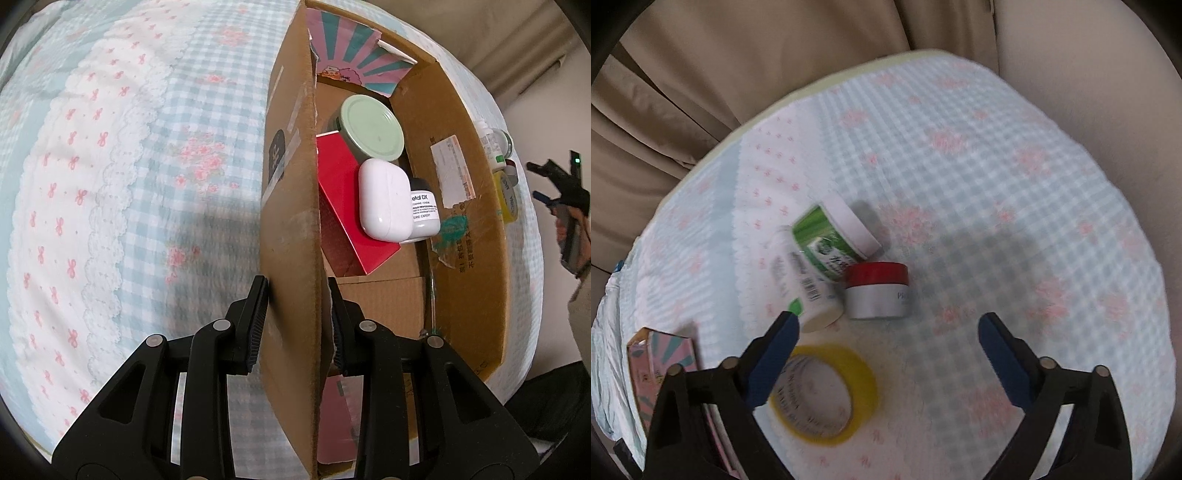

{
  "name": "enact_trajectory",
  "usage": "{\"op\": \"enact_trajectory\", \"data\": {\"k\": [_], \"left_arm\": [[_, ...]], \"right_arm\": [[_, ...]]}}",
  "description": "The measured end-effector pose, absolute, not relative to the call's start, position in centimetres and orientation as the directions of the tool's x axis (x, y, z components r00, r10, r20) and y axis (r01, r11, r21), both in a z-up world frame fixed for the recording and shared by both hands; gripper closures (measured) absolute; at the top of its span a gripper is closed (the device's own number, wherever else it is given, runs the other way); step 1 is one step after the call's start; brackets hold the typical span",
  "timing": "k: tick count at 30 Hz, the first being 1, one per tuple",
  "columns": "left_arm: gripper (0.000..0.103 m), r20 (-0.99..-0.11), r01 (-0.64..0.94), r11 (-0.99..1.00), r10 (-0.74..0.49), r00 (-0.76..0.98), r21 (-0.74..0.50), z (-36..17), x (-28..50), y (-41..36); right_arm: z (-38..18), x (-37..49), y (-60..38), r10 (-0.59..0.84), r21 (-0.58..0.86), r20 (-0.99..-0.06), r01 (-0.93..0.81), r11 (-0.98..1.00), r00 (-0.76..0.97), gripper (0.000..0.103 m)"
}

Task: Organize rigid objects
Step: 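Move the right tool to the red-lidded silver jar, then grasp the red-lidded silver jar with the right tool and lift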

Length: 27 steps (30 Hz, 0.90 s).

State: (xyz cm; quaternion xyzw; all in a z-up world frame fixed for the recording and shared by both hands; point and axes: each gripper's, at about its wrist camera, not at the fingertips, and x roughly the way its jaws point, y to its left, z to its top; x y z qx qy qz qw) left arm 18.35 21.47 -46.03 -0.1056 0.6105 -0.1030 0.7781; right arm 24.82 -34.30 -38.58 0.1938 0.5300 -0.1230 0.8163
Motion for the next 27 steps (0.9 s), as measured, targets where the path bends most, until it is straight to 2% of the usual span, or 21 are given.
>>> {"op": "enact_trajectory", "data": {"k": [3,7,13,23,27], "left_arm": [[0.076,-0.927,0.03,0.955,-0.293,0.234,-0.294,-46.0,18.4,21.6],[0.076,-0.931,0.031,0.96,-0.279,0.236,-0.28,-46.0,18.4,21.3],[0.076,-0.929,0.025,0.958,-0.282,0.238,-0.284,-46.1,18.4,21.5],[0.076,-0.935,0.045,0.963,-0.27,0.231,-0.266,-46.0,18.3,21.1],[0.076,-0.936,0.049,0.963,-0.269,0.228,-0.264,-46.0,18.4,21.0]], "right_arm": [[-40.4,26.0,-34.5,0.013,0.182,-0.921,0.4,0.898,0.389,0.018],[-42.7,27.6,-34.7,0.025,0.178,-0.933,0.399,0.899,0.359,0.036],[-44.3,29.3,-33.9,0.066,0.2,-0.936,0.366,0.909,0.347,0.052],[-44.2,29.2,-33.8,0.056,0.198,-0.93,0.369,0.908,0.363,0.053],[-42.4,27.9,-34.0,0.054,0.214,-0.919,0.382,0.899,0.39,0.053]]}}
